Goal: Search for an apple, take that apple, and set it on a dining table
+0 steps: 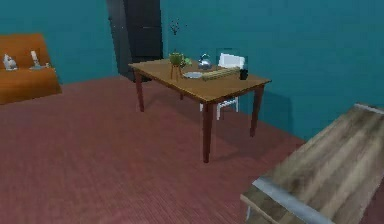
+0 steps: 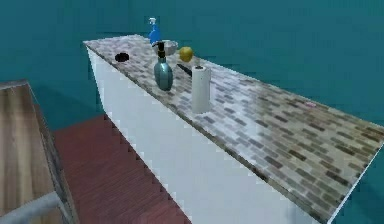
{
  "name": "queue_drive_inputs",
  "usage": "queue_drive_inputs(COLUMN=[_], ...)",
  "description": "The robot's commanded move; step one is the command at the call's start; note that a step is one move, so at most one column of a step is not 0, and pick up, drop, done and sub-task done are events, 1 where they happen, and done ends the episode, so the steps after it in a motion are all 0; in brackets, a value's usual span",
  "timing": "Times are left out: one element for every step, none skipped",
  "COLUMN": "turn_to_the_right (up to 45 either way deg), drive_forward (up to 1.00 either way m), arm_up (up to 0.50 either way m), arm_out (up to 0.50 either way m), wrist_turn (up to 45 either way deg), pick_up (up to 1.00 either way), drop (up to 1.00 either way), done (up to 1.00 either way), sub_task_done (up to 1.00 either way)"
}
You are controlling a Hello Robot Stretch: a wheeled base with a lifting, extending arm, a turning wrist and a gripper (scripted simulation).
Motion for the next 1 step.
queue_drive_inputs(turn_to_the_right=[45.0], drive_forward=[0.00], arm_up=[0.00], arm_out=[0.00], wrist_turn=[0.0], pick_up=[0.00], drop=[0.00], done=[0.00], sub_task_done=[0.00])
